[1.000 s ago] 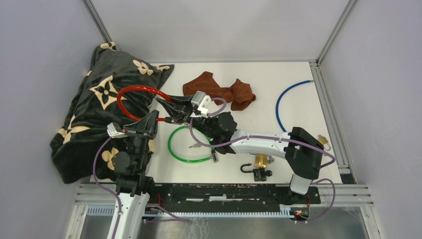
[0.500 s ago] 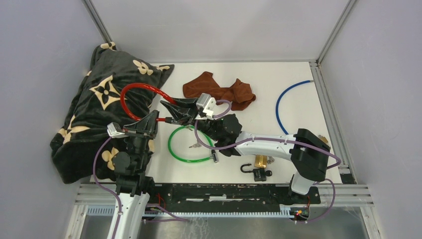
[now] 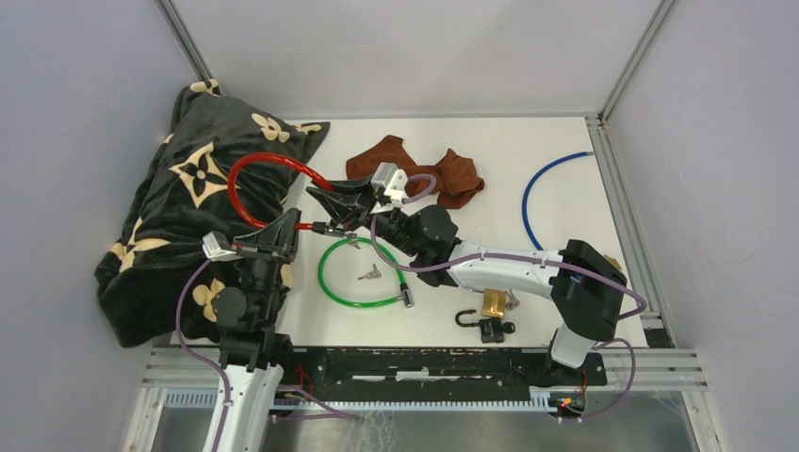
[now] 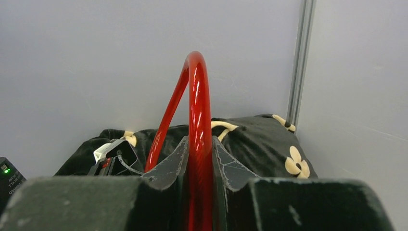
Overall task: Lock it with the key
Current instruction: Lock the lock.
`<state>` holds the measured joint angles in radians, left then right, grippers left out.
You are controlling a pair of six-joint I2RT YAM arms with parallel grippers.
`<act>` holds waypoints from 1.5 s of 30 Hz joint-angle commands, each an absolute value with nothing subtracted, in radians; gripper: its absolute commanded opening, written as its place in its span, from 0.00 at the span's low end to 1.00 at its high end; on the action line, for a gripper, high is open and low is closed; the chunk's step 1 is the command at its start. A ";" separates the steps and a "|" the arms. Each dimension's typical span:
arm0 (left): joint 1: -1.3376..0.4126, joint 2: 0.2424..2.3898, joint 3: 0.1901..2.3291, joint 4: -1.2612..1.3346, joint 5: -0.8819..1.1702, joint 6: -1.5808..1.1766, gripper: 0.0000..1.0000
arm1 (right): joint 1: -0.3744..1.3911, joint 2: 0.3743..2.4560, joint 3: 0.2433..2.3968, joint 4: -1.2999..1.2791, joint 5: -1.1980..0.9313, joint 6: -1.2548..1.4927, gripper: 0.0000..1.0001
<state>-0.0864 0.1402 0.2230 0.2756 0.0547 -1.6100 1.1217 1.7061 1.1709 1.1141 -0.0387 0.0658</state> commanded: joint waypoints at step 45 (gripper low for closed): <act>-0.074 0.082 0.245 0.839 0.231 -0.810 0.02 | 1.108 1.539 1.279 0.606 -0.425 -0.119 0.48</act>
